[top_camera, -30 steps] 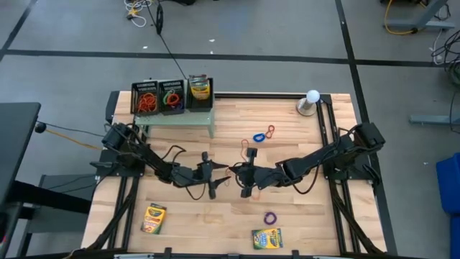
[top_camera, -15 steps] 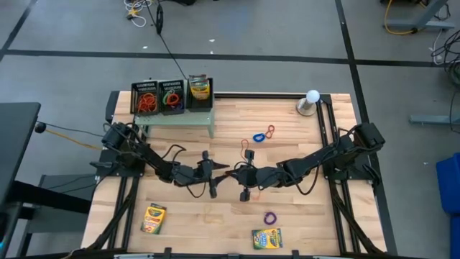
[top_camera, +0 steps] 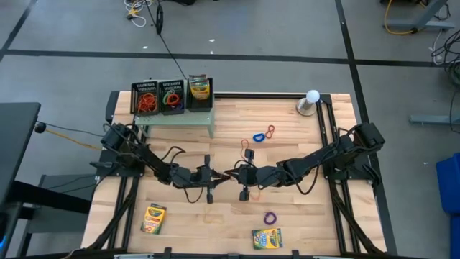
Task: Pick & Place Office Desk Supplies
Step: Put the red rubber band into the left black bin on the shelf
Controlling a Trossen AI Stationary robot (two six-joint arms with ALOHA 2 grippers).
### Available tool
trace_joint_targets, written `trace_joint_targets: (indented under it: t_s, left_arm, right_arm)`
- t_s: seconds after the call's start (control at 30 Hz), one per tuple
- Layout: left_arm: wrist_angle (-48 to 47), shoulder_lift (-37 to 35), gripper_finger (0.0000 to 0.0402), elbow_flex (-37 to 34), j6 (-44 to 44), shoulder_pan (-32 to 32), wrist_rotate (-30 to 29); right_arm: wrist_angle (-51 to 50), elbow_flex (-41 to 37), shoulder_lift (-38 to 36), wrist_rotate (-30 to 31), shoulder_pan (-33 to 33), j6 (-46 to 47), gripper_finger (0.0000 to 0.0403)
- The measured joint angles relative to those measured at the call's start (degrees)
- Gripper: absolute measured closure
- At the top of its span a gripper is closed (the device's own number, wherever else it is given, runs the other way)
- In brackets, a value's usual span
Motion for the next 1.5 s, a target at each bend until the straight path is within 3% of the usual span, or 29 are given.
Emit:
trace_joint_targets:
  t_s: [0.17,0.3,0.4,0.5,0.63,0.83,0.93,1.07,1.37,1.5]
  left_arm:
    - [-2.3,-1.3,0.0396,-0.5,-0.1,-0.8,-6.4]
    - [-6.6,-4.1,0.0397,-1.5,-0.1,-2.4,-12.1]
    - [-11.3,-7.2,0.0397,-1.9,-0.7,-3.9,-17.0]
    - [-19.0,-11.7,0.0398,-1.9,-3.2,-5.3,-21.9]
    - [-31.8,-18.5,0.0398,-1.9,-10.1,-7.2,-25.9]
    - [-46.8,-27.8,0.0398,-1.9,-18.9,-8.7,-28.9]
    - [-48.7,-32.1,0.0398,-1.9,-18.6,-8.6,-29.7]
    - [-52.2,-38.6,0.0397,-0.6,-15.4,-8.1,-30.4]
    - [-71.3,-51.1,0.0397,7.0,-12.6,-7.7,-40.8]
    - [-78.1,-56.2,0.0397,9.5,-13.2,-5.9,-41.1]
  right_arm:
    - [0.0,0.0,0.0,0.2,0.0,0.3,0.0377]
    - [-1.7,0.0,0.0,6.0,0.3,0.1,0.0338]
    - [-4.5,0.0,0.0,9.8,0.6,-1.3,0.0314]
    - [-7.4,0.0,0.0,10.0,0.7,-1.5,0.0306]
    - [-8.7,0.0,0.0,9.5,0.6,-1.5,0.0320]
    - [-8.8,0.0,0.0,7.5,0.6,-1.9,0.0376]
    - [-9.3,0.0,0.0,6.8,0.6,-1.6,0.0397]
    - [-10.1,0.0,0.0,6.7,0.6,-0.1,0.0388]
    - [-10.9,0.0,0.0,6.4,0.6,1.4,0.0394]
    - [-11.2,0.0,-0.1,5.8,0.7,2.3,0.0395]
